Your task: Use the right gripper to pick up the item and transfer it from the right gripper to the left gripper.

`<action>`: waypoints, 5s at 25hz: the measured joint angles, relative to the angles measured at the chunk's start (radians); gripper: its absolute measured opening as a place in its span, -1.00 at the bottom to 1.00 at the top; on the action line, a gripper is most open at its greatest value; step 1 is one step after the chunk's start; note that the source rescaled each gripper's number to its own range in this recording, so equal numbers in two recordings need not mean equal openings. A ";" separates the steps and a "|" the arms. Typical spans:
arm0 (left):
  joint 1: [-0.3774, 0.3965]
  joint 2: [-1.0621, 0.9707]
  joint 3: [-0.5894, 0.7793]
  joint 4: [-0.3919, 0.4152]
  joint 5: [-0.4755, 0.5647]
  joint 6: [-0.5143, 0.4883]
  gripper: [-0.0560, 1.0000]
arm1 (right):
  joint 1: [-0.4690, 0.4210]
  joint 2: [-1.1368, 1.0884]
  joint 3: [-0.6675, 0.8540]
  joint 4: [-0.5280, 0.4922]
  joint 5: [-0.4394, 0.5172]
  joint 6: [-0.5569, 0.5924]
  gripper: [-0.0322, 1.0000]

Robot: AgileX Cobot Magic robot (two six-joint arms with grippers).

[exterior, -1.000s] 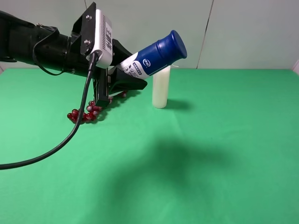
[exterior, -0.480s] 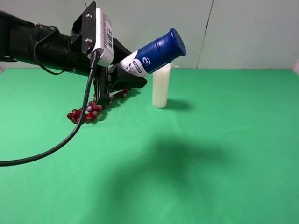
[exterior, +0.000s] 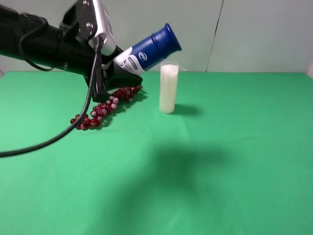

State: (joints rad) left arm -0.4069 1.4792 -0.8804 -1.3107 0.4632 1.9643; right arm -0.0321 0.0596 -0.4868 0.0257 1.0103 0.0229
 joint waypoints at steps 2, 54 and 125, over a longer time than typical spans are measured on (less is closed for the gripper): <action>0.003 -0.042 0.000 0.057 -0.038 -0.100 -0.88 | 0.000 0.000 0.000 0.000 0.000 0.000 1.00; 0.385 0.303 0.000 0.569 -0.429 -1.215 -0.88 | 0.000 0.000 0.000 0.000 -0.001 0.000 1.00; 0.387 -0.336 0.126 0.947 -0.244 -1.480 1.00 | 0.000 0.000 0.000 0.002 0.000 0.000 1.00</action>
State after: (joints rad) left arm -0.0197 1.1428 -0.7549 -0.3633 0.2194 0.4839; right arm -0.0321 0.0596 -0.4868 0.0278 1.0101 0.0229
